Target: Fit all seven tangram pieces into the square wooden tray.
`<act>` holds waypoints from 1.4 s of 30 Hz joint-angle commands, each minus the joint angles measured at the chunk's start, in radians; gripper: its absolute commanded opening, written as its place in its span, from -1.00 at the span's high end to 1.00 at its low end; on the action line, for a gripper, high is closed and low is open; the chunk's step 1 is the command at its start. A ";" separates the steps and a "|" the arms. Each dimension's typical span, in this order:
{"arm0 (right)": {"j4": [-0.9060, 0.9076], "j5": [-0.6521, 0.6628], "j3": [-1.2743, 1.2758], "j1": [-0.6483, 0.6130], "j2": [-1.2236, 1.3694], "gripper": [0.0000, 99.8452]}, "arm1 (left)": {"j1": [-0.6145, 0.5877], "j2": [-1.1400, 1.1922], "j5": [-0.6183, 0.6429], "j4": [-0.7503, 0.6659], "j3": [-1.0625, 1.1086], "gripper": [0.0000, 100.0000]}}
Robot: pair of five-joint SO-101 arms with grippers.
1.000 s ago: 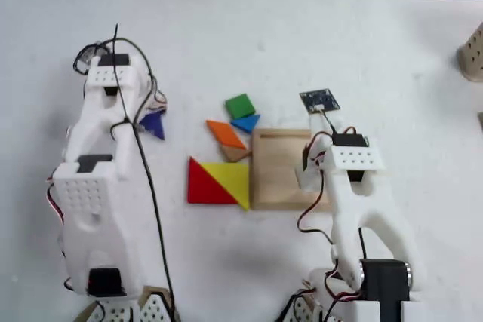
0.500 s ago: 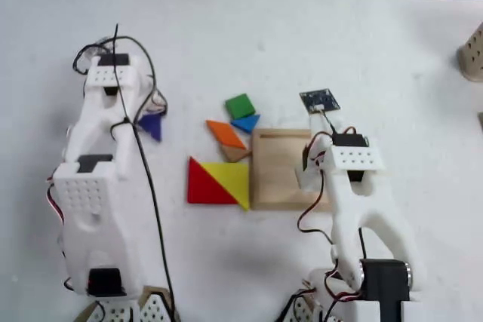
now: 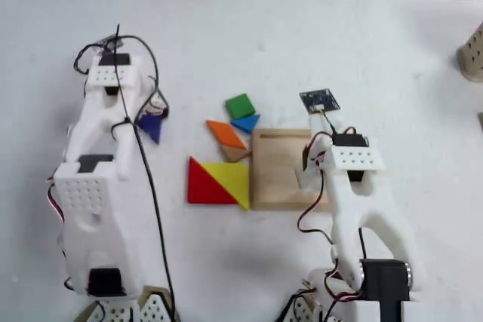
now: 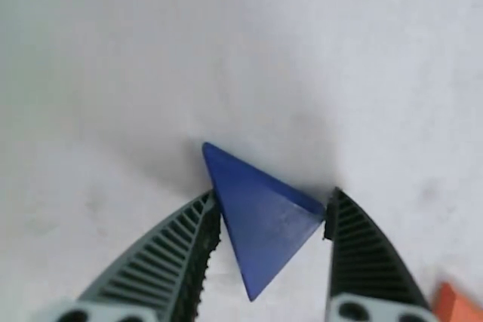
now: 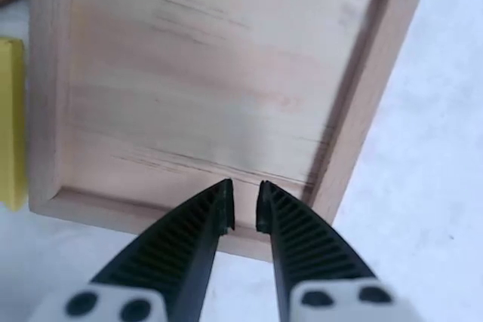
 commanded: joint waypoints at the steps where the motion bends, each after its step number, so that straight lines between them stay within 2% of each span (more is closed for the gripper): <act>1: -0.012 0.011 -0.005 -0.012 -0.005 0.89 | 0.035 -0.038 -0.009 0.080 -0.068 0.59; 5: -0.012 0.011 -0.005 -0.012 -0.005 0.89 | 0.035 -0.031 -0.009 0.130 -0.104 0.59; 17: -0.012 0.008 -0.006 -0.002 -0.010 0.89 | 0.061 -0.038 -0.009 0.147 -0.109 0.59; 24: -0.013 0.006 -0.014 0.048 -0.016 0.89 | 0.119 -0.038 -0.009 0.307 -0.276 0.59; 28: -0.013 0.005 -0.014 0.082 -0.016 0.89 | 0.162 -0.038 -0.009 0.351 -0.333 0.59; 34: -0.018 0.006 -0.023 0.173 -0.016 0.89 | 0.292 -0.038 -0.009 0.350 -0.342 0.59; 42: -0.133 0.009 0.023 0.363 0.005 0.89 | 0.561 -0.038 -0.008 0.310 -0.342 0.59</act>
